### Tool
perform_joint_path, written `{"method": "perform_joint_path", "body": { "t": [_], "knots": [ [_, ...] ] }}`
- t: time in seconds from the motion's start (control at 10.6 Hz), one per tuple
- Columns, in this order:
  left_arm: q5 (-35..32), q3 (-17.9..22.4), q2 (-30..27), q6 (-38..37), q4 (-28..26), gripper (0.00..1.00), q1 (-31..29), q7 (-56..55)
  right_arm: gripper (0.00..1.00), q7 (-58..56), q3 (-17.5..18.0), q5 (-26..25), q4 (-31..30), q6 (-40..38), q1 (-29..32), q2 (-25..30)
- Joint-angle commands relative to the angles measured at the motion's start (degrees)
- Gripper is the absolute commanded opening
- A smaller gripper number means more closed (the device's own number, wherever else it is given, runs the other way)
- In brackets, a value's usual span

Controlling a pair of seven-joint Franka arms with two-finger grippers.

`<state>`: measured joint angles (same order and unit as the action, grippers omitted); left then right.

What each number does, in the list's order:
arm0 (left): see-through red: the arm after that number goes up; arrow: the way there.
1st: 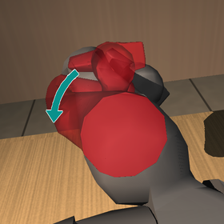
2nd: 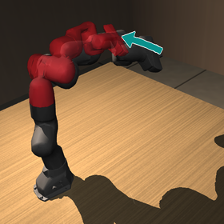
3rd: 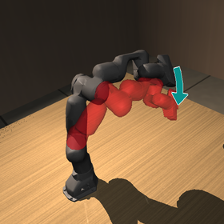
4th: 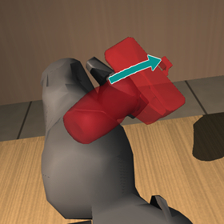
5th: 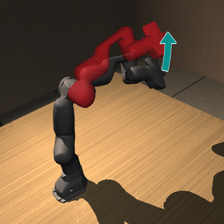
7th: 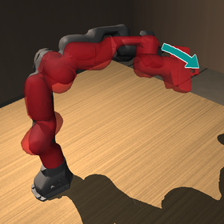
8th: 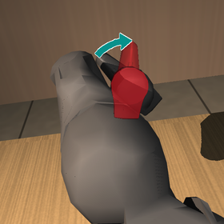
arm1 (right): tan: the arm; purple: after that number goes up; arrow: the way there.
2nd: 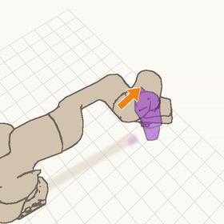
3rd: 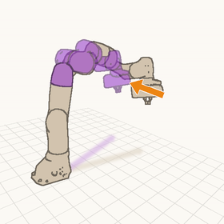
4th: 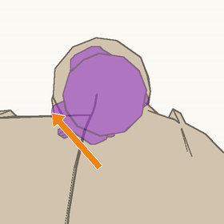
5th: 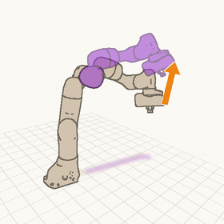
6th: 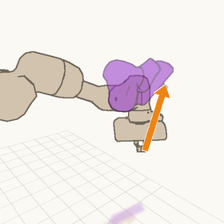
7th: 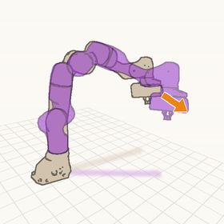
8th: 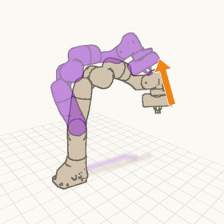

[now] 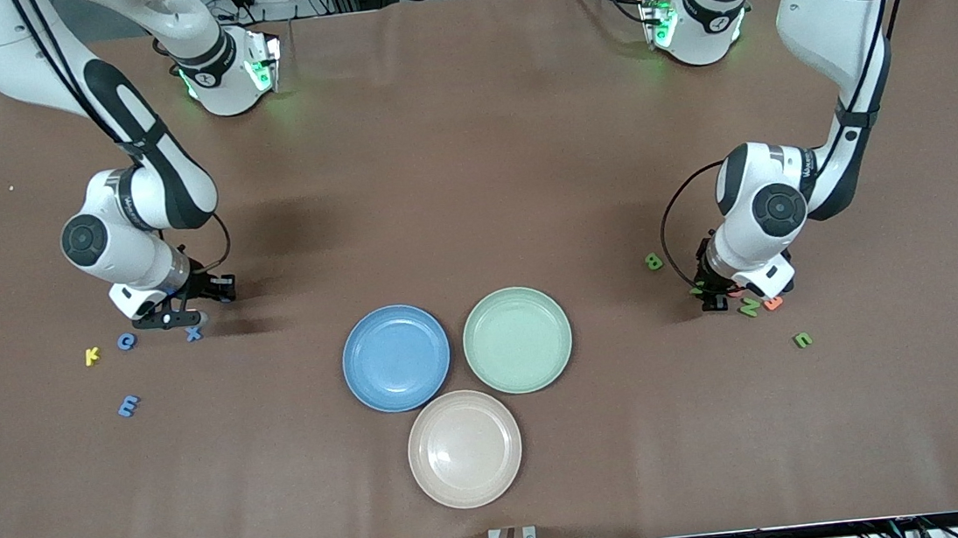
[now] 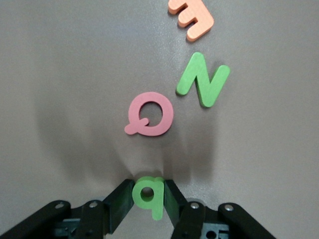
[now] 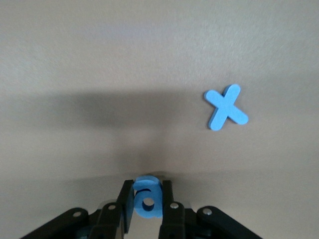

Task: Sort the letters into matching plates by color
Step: 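Carry the blue a to the blue plate while the left gripper carries q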

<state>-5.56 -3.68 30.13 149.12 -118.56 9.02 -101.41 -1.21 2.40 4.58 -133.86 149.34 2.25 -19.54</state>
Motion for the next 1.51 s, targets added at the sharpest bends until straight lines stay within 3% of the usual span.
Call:
{"method": "perform_joint_path", "body": {
  "t": [0.0, 0.28, 0.47, 0.85, 1.13, 1.41],
  "knots": [
    [-3.30, 0.34, 1.16, 1.26, 0.08, 0.00, 0.21, -2.04, 0.08, 0.33, 1.29, 0.61, 5.96, -8.95, 1.53, 1.52],
    [-3.32, 0.08, 0.72, 1.09, 5.76, 0.00, -0.40, -2.82, 0.08, 1.38, 1.47, 0.61, 11.50, -16.25, 1.35, 1.61],
    [-3.57, 0.16, 1.16, -1.53, 10.08, 0.00, 0.12, -2.30, 0.08, 5.41, 2.96, 0.69, 13.97, -16.53, 1.27, 1.43],
    [-3.84, -0.19, 1.17, -1.64, 11.59, 0.00, 2.32, 1.81, 0.08, 14.37, 6.03, 1.92, 18.71, -16.53, 0.83, 0.91],
    [-4.19, -0.28, 1.25, -1.55, 15.18, 0.00, 7.31, 3.94, 0.08, 18.69, 7.44, 4.12, 21.09, -16.45, -0.23, 0.21],
    [-3.41, -0.45, 8.86, -1.20, 24.92, 0.00, 12.93, 3.59, 0.08, 28.51, 8.76, 4.56, 27.05, -16.36, -3.73, -3.38]
  ]
}}
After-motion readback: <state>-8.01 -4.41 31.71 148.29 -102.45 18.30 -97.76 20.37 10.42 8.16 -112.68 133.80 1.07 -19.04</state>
